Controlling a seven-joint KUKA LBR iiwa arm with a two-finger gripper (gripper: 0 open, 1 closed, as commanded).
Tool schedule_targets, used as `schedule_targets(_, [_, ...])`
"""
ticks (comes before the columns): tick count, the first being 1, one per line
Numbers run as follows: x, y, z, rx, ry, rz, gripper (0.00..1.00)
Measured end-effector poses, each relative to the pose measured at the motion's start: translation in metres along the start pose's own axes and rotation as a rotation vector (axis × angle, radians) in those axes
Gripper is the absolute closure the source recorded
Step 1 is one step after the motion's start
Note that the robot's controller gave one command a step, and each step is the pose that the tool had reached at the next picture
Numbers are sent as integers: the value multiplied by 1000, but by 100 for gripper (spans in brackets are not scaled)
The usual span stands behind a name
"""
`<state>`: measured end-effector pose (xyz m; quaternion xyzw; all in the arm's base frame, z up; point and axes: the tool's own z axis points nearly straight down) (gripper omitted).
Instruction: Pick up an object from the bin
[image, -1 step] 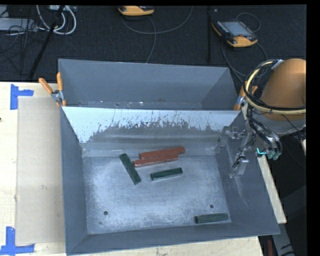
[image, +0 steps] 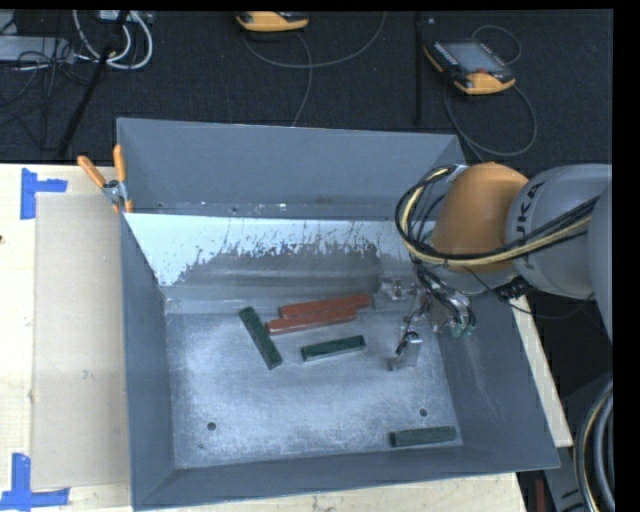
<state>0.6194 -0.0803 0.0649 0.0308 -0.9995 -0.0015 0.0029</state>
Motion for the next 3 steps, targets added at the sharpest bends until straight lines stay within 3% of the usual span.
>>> schedule_targets(1, [12,77,-4,-1,-4,-96,0])
schedule_targets(2, [11,73,-5,3,-6,-95,100])
schedule_targets(3, [14,79,-187,4,-17,-110,100])
